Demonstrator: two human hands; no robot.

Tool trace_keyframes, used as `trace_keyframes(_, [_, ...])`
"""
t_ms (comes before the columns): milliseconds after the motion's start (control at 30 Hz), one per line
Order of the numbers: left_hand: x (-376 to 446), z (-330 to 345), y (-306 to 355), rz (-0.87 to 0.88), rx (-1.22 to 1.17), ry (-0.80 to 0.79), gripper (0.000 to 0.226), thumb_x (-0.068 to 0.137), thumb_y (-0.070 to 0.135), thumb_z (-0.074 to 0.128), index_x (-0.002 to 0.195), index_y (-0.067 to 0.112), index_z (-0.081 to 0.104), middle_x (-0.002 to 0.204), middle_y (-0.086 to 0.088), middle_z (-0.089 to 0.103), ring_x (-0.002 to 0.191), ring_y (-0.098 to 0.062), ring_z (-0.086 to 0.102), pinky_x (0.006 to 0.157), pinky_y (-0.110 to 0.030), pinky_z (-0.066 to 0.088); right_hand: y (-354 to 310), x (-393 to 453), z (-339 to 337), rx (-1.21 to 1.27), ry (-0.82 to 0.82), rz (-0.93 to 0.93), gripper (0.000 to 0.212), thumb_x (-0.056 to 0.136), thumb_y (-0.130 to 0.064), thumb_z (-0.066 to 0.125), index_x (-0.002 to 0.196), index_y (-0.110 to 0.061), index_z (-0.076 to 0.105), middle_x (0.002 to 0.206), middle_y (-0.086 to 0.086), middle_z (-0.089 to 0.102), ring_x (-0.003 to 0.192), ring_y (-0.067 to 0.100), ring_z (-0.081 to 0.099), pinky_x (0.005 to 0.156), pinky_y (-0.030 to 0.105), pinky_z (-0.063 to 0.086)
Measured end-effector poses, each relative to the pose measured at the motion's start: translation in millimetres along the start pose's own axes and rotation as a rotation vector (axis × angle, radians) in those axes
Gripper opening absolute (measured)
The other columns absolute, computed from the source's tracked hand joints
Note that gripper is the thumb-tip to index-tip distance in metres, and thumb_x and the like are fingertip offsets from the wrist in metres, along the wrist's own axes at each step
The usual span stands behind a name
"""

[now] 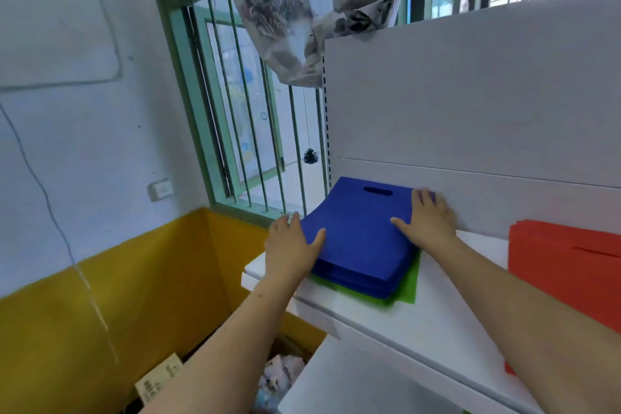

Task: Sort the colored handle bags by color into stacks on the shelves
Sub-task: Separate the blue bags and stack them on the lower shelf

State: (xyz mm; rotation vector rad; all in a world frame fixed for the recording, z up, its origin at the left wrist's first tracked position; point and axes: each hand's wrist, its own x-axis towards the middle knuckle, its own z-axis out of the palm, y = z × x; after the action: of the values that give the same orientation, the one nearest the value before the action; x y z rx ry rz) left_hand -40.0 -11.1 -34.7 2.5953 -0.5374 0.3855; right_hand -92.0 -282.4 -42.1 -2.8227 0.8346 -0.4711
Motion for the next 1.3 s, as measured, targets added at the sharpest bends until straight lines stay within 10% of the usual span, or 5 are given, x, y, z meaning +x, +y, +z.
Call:
trace_keyframes(400, [20.9,54.1,-35.2,0.019,-0.173,0.042,0.061,0.094,0.059,0.041,0.144,0.026,0.047,0.154,0.005,0.038,0.144,-0.015,0.027,0.118,-0.040,0.025,11.3,18.6,45.8,0.109,0.087,0.077,0.067,0.096,-0.059,0.039,0.154,-0.030,0.021,0.161,-0.010,0.014,0.144,0.027,0.024,0.114,0.037,0.029])
trace_keyframes(667, [21.2,54.9,-34.7,0.088,-0.096,0.031,0.044,0.100,0.052,0.028,0.133,0.043,0.055,0.153,0.009,0.039,0.150,-0.020,0.011,0.120,-0.050,-0.007,2.3,11.0,32.5,-0.090,0.075,0.102,0.045,0.103,-0.046,0.032,0.146,-0.036,0.039,0.156,-0.011,0.029,0.143,0.030,0.026,0.116,0.042,0.023])
trace_keyframes(933, [12.3,33.2,-25.8,0.212,-0.590,0.119,0.035,0.100,0.035,0.048,0.134,0.035,0.056,0.142,0.009,0.054,0.133,-0.011,0.046,0.118,-0.038,0.027,-21.9,-89.8,-17.4,0.441,0.336,0.174,0.028,0.101,-0.025,0.046,0.118,-0.018,0.068,0.111,0.005,0.070,0.100,0.025,0.061,0.076,0.029,0.039])
trace_keyframes(1067, [-1.5,-11.7,12.6,0.256,-1.055,-0.145,0.034,0.098,0.030,0.055,0.130,0.043,0.058,0.145,0.017,0.044,0.132,0.002,0.037,0.105,-0.017,0.029,-9.6,-151.3,-66.7,0.564,0.540,0.259,0.028,0.099,-0.018,0.051,0.119,-0.023,0.069,0.106,-0.008,0.071,0.094,0.013,0.063,0.076,0.022,0.046])
trace_keyframes(1300, [-89.1,-32.1,75.2,0.387,-1.409,-0.634,0.019,0.092,0.022,0.065,0.106,0.030,0.075,0.112,0.016,0.069,0.102,0.007,0.061,0.094,-0.024,0.052,15.3,-318.9,-119.7,0.684,0.939,0.570,0.026,0.095,-0.032,0.059,0.118,-0.023,0.070,0.112,-0.019,0.068,0.105,-0.007,0.060,0.089,0.020,0.047])
